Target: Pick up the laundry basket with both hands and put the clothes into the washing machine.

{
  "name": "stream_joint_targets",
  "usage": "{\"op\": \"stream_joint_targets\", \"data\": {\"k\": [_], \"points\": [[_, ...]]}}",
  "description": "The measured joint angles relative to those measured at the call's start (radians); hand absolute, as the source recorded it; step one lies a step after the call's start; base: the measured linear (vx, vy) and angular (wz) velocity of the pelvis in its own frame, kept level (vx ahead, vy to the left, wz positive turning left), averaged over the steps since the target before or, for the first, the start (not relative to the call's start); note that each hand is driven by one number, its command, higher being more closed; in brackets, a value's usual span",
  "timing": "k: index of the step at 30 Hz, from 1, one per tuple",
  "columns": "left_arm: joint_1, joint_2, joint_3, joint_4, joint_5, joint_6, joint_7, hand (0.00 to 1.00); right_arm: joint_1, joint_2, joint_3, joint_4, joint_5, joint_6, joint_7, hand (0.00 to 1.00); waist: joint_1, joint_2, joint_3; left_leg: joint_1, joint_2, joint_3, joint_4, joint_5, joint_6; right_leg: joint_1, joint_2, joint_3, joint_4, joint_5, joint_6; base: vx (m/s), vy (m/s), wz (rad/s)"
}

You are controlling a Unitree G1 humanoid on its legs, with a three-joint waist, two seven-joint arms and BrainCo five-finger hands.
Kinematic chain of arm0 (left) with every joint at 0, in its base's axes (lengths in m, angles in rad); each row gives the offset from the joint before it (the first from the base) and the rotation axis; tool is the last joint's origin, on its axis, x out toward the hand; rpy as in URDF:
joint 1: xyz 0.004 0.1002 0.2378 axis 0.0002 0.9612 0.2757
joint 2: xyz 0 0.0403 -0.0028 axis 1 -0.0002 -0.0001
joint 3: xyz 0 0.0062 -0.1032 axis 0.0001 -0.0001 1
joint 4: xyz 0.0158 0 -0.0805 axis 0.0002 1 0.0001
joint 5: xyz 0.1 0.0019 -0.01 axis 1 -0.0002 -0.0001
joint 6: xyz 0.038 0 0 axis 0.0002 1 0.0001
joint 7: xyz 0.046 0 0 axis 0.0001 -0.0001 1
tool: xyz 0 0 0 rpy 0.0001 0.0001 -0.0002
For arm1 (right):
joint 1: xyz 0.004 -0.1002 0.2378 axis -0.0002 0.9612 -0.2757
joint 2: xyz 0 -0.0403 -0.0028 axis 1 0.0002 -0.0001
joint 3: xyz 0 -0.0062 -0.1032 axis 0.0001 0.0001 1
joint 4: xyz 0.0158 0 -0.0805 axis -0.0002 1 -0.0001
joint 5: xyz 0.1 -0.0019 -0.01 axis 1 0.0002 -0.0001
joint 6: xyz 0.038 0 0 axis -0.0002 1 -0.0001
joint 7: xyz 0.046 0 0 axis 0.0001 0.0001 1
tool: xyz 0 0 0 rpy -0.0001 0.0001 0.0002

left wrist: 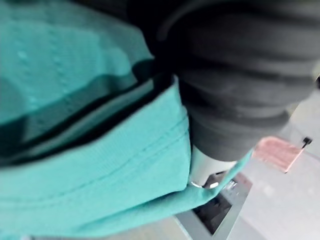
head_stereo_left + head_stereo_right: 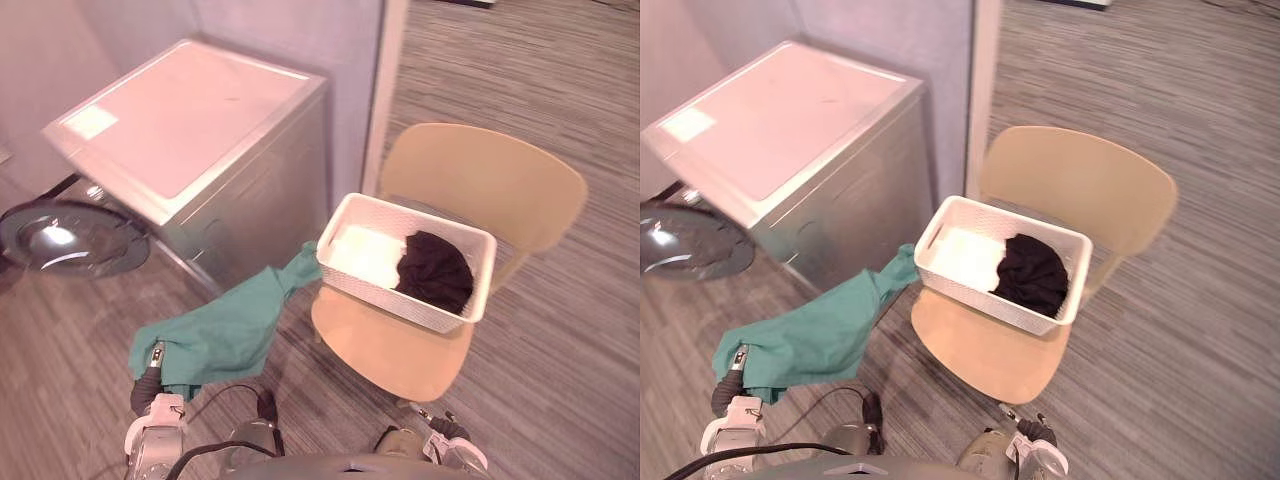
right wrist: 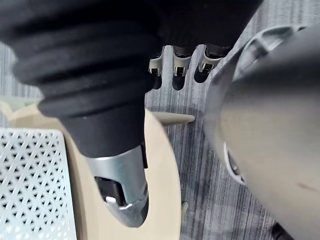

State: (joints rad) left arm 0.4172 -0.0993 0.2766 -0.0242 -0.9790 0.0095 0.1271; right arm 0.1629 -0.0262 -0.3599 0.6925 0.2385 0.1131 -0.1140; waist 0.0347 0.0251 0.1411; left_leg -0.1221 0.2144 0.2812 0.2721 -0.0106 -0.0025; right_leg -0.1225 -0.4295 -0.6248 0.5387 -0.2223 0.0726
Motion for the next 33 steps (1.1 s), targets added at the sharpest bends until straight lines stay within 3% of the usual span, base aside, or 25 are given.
{"op": "stream_joint_targets", "data": {"k": [1, 4, 6, 7, 9, 11, 14, 17, 19, 20, 21, 22, 23, 24, 25, 26, 28, 30, 33], "points": [[0.0, 0.003, -0.013, 0.0, 0.0, 0.0, -0.001, 1.0, 0.001, 0.0, -0.008, 0.005, -0.01, 0.0, -0.001, 0.0, -0.006, -0.001, 0.0, 0.063, 0.061, 0.025, 0.06, -0.025, -0.001, 0.036, -0.014, -0.024, 0.0, 0.009, 0.006, -0.05, 0.14, 0.54], [-0.011, 0.003, -0.042, 0.0, -0.002, -0.001, -0.002, 1.0, 0.0, 0.003, -0.047, 0.018, -0.01, 0.0, -0.003, 0.0, -0.026, -0.001, -0.002, 0.143, 0.15, 0.049, 0.078, -0.013, -0.019, 0.049, -0.059, -0.041, 0.006, 0.052, 0.058, -0.02, 0.296, 0.41], [-0.035, 0.006, -0.027, 0.0, -0.002, -0.013, 0.0, 1.0, -0.004, 0.027, -0.108, 0.036, -0.01, -0.002, -0.005, 0.0, -0.033, -0.016, -0.02, 0.128, 0.104, 0.043, 0.037, -0.076, -0.115, 0.029, -0.078, -0.048, -0.041, 0.127, 0.067, -0.02, 0.428, 0.4], [-0.042, 0.007, -0.018, -0.001, -0.002, -0.019, 0.0, 1.0, -0.005, 0.042, -0.119, 0.036, -0.009, 0.001, -0.004, 0.0, -0.034, -0.032, -0.022, 0.119, 0.091, 0.043, 0.03, -0.083, -0.125, 0.028, -0.08, -0.049, -0.068, 0.153, 0.062, -0.04, 0.525, 0.3], [-0.054, 0.01, 0.01, -0.001, -0.003, -0.034, 0.002, 1.0, -0.001, 0.072, -0.136, 0.044, -0.011, 0.001, -0.007, 0.0, -0.032, -0.045, -0.018, 0.115, 0.08, 0.045, 0.033, -0.12, -0.179, 0.054, -0.075, -0.063, -0.13, 0.228, 0.059, -0.03, 0.421, 0.19], [-0.051, 0.01, 0.025, -0.001, -0.01, -0.039, 0.002, 1.0, 0.023, 0.083, -0.136, 0.051, -0.012, 0.005, -0.009, 0.0, -0.022, -0.058, -0.025, 0.123, 0.075, 0.043, 0.06, -0.187, -0.206, 0.093, -0.073, -0.075, -0.167, 0.286, 0.055, -0.05, 0.293, 0.18], [-0.05, 0.012, 0.038, -0.003, -0.01, -0.048, 0.001, 1.0, 0.034, 0.093, -0.135, 0.06, -0.031, 0.007, -0.032, 0.0, -0.003, -0.062, -0.029, 0.09, 0.049, 0.017, 0.133, -0.246, -0.187, 0.152, -0.08, -0.075, -0.248, 0.357, 0.051, -0.11, 0.22, 0.21], [-0.039, 0.011, 0.032, -0.002, -0.008, -0.051, 0.002, 1.0, 0.035, 0.093, -0.133, 0.059, -0.026, 0.004, -0.059, 0.0, 0.005, -0.066, -0.031, 0.055, -0.004, -0.01, 0.174, -0.279, -0.16, 0.172, -0.13, -0.08, -0.265, 0.41, 0.028, -0.08, 0.204, 0.41], [-0.033, 0.011, 0.025, -0.002, 0.004, -0.05, 0.003, 1.0, 0.046, 0.089, -0.134, 0.036, -0.005, 0.0, -0.079, 0.0, 0.003, -0.053, -0.026, 0.056, -0.025, -0.04, 0.173, -0.278, -0.141, 0.176, -0.156, -0.071, -0.222, 0.481, -0.035, -0.01, 0.143, 0.57], [-0.025, 0.01, 0.021, -0.002, 0.005, -0.049, 0.003, 1.0, 0.059, 0.088, -0.133, 0.018, 0.002, -0.003, -0.082, 0.0, -0.005, -0.044, -0.024, 0.068, -0.036, -0.061, 0.159, -0.272, -0.129, 0.163, -0.165, -0.026, -0.179, 0.548, -0.101, 0.04, 0.146, 0.6], [-0.018, 0.005, 0.017, -0.003, 0.012, -0.05, 0.003, 1.0, 0.06, 0.09, -0.131, 0.01, 0.002, -0.004, -0.081, 0.0, -0.011, -0.024, -0.019, 0.08, -0.041, -0.091, 0.137, -0.257, -0.109, 0.125, -0.16, 0.068, -0.121, 0.597, -0.12, 0.05, 0.133, 0.59], [-0.02, 0.008, 0.018, -0.002, 0.018, -0.051, 0.003, 1.0, 0.061, 0.091, -0.132, 0.01, 0.008, -0.001, -0.078, 0.0, -0.013, -0.026, -0.018, 0.088, -0.036, -0.105, 0.125, -0.249, -0.099, 0.103, -0.135, 0.129, -0.067, 0.552, -0.098, 0.08, 0.053, 0.48], [-0.025, 0.009, 0.011, 0.016, 0.031, -0.053, 0.003, 1.0, 0.056, 0.097, -0.113, 0.023, 0.037, 0.003, -0.068, 0.0, -0.011, -0.03, -0.019, 0.105, -0.024, -0.121, 0.092, -0.233, -0.1, 0.057, -0.052, 0.231, 0.053, 0.356, -0.034, 0.07, -0.016, 0.33], [-0.03, 0.009, 0.001, 0.035, 0.04, -0.052, 0.003, 1.0, 0.054, 0.098, -0.103, 0.025, 0.045, 0.003, -0.064, 0.0, -0.011, -0.03, -0.019, 0.113, -0.023, -0.127, 0.073, -0.222, -0.099, 0.039, -0.004, 0.263, 0.1, 0.272, -0.016, 0.09, -0.066, 0.35], [-0.039, 0.008, -0.027, 0.08, 0.05, -0.048, 0.003, 1.0, 0.049, 0.098, -0.092, 0.032, 0.06, 0.0, -0.062, 0.0, -0.015, -0.032, -0.019, 0.127, -0.027, -0.134, 0.039, -0.205, -0.1, 0.014, 0.092, 0.29, 0.144, 0.14, -0.017, 0.09, -0.096, 0.36], [-0.045, 0.008, -0.061, 0.124, 0.066, -0.036, 0.002, 1.0, 0.047, 0.098, -0.089, 0.042, 0.081, 0.001, -0.058, 0.0, -0.025, -0.038, -0.022, 0.129, -0.035, -0.141, 0.019, -0.193, -0.101, 0.006, 0.182, 0.278, 0.119, 0.052, 0.0, 0.09, -0.119, 0.34], [-0.046, 0.011, -0.124, 0.182, 0.081, -0.005, 0.0, 1.0, 0.047, 0.099, -0.101, 0.065, 0.096, -0.002, -0.057, 0.0, -0.031, -0.043, -0.05, 0.11, -0.045, -0.144, 0.022, -0.197, -0.12, 0.06, 0.264, 0.276, -0.051, -0.045, -0.002, 0.12, -0.166, 0.05], [-0.056, 0.015, -0.162, 0.181, 0.081, 0.016, -0.003, 1.0, 0.042, 0.098, -0.136, 0.069, 0.114, -0.005, -0.053, 0.0, -0.036, -0.019, -0.064, 0.085, -0.028, -0.147, 0.01, -0.172, -0.131, 0.051, 0.301, 0.28, -0.08, -0.034, -0.016, 0.1, -0.126, 0.13], [-0.107, 0.021, -0.21, 0.174, 0.081, 0.019, -0.011, 1.0, 0.072, 0.103, -0.156, 0.073, 0.133, -0.004, -0.047, 0.0, -0.057, -0.026, -0.067, 0.091, -0.026, -0.2, -0.011, -0.144, -0.12, 0.068, 0.333, 0.373, -0.065, -0.038, -0.032, 0.13, -0.127, 0.64]]}}
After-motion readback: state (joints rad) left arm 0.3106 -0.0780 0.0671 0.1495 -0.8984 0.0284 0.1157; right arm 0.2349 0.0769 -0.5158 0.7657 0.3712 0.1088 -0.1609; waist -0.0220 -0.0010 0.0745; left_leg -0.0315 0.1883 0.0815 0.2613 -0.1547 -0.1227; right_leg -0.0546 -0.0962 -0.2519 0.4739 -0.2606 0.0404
